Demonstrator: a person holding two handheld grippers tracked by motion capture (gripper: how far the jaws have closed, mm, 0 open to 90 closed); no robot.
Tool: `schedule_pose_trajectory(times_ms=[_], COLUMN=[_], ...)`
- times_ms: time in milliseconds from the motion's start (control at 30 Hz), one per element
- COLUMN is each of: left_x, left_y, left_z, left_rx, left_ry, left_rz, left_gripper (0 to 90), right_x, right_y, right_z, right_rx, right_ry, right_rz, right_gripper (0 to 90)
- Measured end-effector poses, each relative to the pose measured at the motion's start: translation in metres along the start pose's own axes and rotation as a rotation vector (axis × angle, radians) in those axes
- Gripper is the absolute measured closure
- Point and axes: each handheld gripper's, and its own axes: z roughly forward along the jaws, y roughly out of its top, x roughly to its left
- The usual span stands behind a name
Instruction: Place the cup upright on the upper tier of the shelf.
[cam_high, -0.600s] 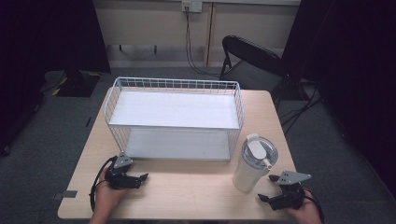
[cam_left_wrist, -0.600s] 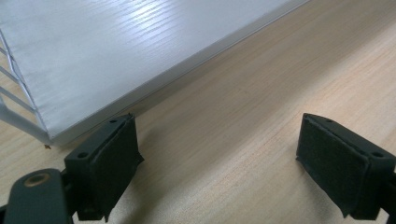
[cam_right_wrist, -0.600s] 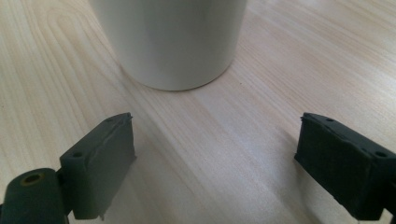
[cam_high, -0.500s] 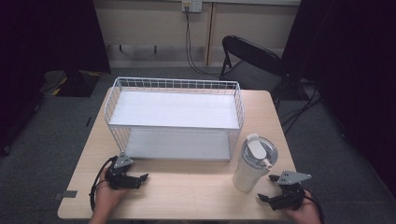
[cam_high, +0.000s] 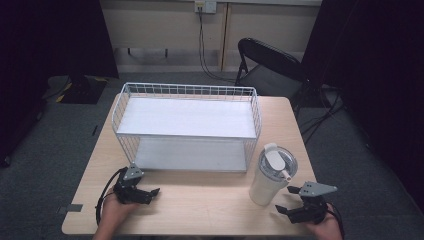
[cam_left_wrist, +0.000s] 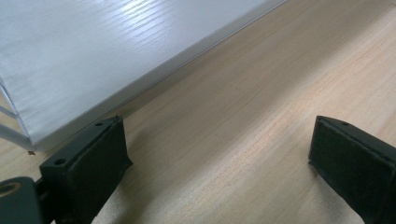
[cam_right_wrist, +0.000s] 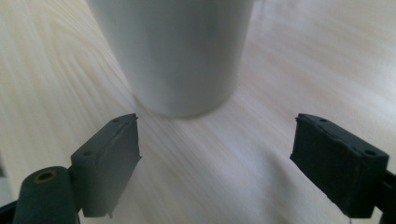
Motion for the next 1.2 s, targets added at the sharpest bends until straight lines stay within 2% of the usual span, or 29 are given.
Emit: schedule_pose_trajectory(times_ms=[300,367,600,667,767,833,900,1033,1200], left_x=[0.000,0.000,0.000,0.000,0.000,0.000,0.000,0.000,0.000], left_y=[0.000,0.000,0.000,0.000,0.000,0.000,0.000,0.000,0.000], left_z=[0.000,0.000,0.000,0.000,0.000,0.000,0.000,0.000,0.001], left_rx=[0.000,0.000,0.001,0.001,0.002,0.002,0.003,0.001,0.001], left_ry=[0.000,0.000,-0.001,-0.002,-0.004,-0.004,-0.004,-0.004,-0.007], left_rz=[0.000,0.000,0.001,0.002,0.003,0.003,0.004,0.003,0.003], left_gripper=[4.0,4.0,3.9,3.8,3.7,3.5,3.4,3.2,2.0], right_x=[0.013,0.015,0.013,0.012,0.012,0.014,0.015,0.012,0.010], right_y=[0.021,0.024,0.030,0.031,0.035,0.038,0.042,0.044,0.048], right_z=[-0.012,-0.013,-0.017,-0.017,-0.015,-0.013,-0.010,-0.006,-0.002], right_rx=[-0.125,-0.149,-0.232,-0.237,-0.247,-0.245,-0.242,-0.266,-0.275], right_ry=[0.059,0.057,0.068,0.068,0.093,0.089,0.061,0.075,0.073], right_rz=[-0.032,-0.041,-0.024,-0.022,-0.025,-0.040,-0.047,-0.027,-0.034], right_gripper=[13.0,12.1,11.6,11.6,11.6,11.2,11.3,11.3,11.3])
